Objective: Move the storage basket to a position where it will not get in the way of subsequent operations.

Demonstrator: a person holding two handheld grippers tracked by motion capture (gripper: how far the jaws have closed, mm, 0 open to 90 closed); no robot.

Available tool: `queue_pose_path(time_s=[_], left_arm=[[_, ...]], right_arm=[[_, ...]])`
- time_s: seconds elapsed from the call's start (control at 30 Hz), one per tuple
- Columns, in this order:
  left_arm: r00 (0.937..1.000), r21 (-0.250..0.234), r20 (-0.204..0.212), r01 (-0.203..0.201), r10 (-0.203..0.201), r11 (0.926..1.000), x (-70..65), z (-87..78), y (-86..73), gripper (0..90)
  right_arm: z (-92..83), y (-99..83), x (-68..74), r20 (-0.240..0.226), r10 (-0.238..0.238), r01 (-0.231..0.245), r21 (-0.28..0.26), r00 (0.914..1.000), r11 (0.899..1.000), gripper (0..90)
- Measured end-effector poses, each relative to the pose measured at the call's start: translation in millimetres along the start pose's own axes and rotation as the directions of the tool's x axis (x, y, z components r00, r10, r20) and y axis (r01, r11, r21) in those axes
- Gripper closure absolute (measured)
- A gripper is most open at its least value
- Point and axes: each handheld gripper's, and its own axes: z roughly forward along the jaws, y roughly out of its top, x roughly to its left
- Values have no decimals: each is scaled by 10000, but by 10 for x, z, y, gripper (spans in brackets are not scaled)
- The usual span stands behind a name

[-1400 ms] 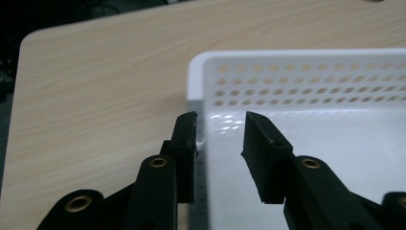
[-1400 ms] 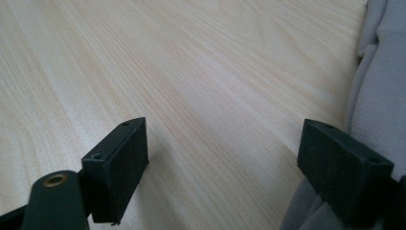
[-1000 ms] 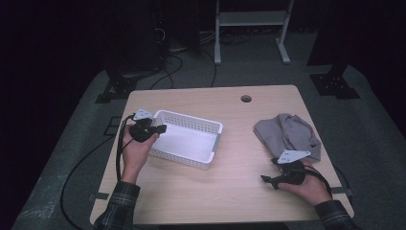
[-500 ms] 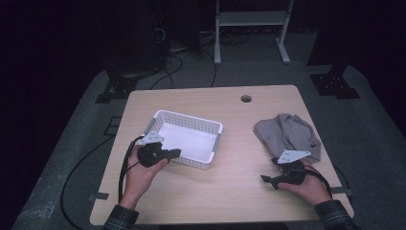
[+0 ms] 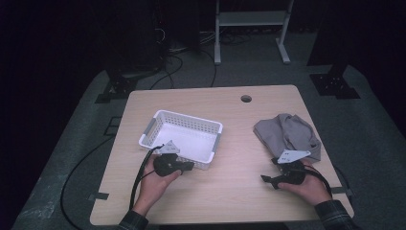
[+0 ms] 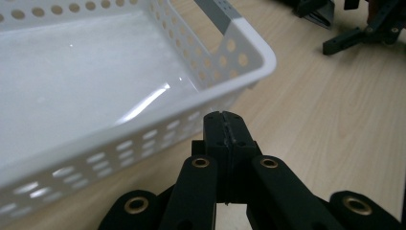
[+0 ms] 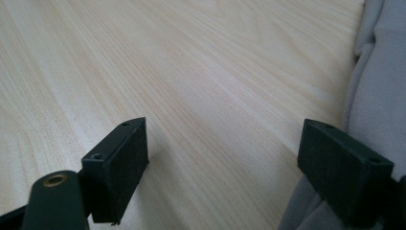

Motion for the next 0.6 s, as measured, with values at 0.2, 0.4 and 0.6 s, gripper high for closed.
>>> queue_pose_path(time_s=[0.2, 0.4, 0.6], left_arm=[[9999, -5, -87, -61, 61, 10000, 35, 141, 124, 899], [9997, -53, -225, -85, 84, 9999, 79, 302, 289, 899], [9991, -129, -411, -51, 45, 9999, 180, 482, 493, 899]], right_arm=[[0, 0, 0, 0, 8, -8, 1, 10000, 10000, 165], [-1, -1, -3, -17, -17, 17, 9, 10000, 10000, 165], [1, -1, -5, -32, -34, 34, 5, 10000, 10000, 164]])
